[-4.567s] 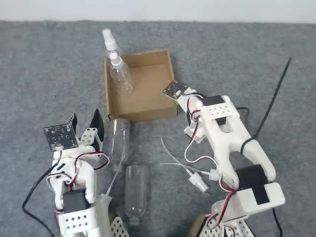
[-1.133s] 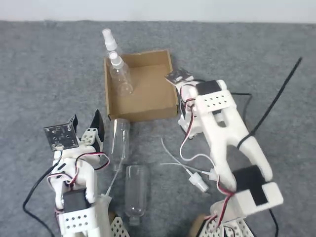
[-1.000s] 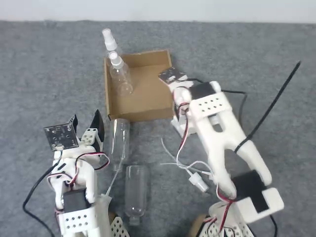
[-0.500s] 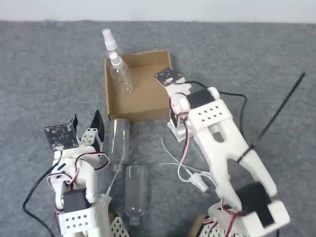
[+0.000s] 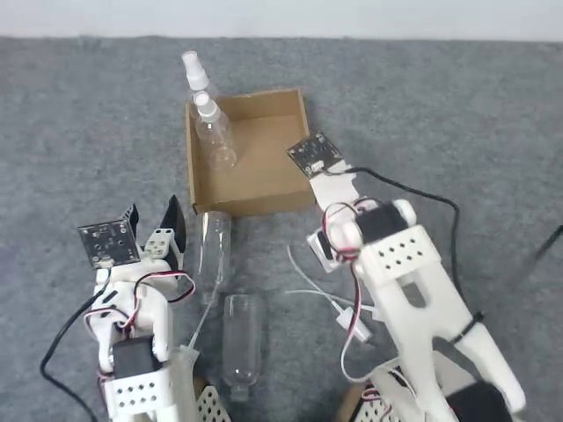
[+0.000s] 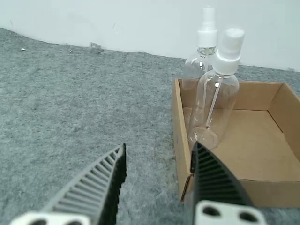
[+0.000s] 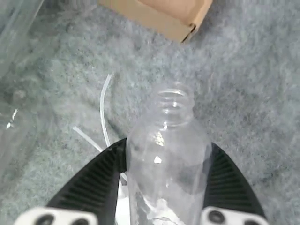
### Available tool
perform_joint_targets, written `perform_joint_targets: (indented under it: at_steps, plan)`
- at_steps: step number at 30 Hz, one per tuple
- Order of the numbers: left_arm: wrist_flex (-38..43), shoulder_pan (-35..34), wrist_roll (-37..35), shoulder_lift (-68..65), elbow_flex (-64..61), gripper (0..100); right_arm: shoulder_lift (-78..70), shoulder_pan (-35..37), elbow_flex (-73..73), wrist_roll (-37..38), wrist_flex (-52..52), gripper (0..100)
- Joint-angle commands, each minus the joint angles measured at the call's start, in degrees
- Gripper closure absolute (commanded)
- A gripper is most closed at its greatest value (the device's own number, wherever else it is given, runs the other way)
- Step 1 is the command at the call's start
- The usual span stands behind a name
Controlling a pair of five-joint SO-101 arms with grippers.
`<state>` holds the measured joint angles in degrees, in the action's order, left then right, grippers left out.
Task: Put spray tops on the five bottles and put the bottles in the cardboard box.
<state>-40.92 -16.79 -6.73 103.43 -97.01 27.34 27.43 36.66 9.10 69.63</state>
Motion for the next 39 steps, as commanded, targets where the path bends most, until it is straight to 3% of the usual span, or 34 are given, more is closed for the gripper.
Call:
perform_joint_targets:
  at_steps: [1, 9, 26, 39]
  plan:
    - [1.76, 0.18, 0.44, 1.58, 0.75, 79, 6.64, -0.13, 2.55, -0.79, -3.65, 81.7]
    - [1.76, 0.18, 0.44, 1.58, 0.75, 79, 12.53, -5.76, 8.35, -1.05, -9.98, 81.8]
    - [1.85, 0.18, 0.44, 1.58, 0.75, 79, 25.10, -9.89, 14.77, -4.04, -12.00, 81.8]
    - [1.85, 0.26, 0.44, 1.58, 0.75, 79, 38.55, -9.89, 26.11, -4.04, -21.32, 81.8]
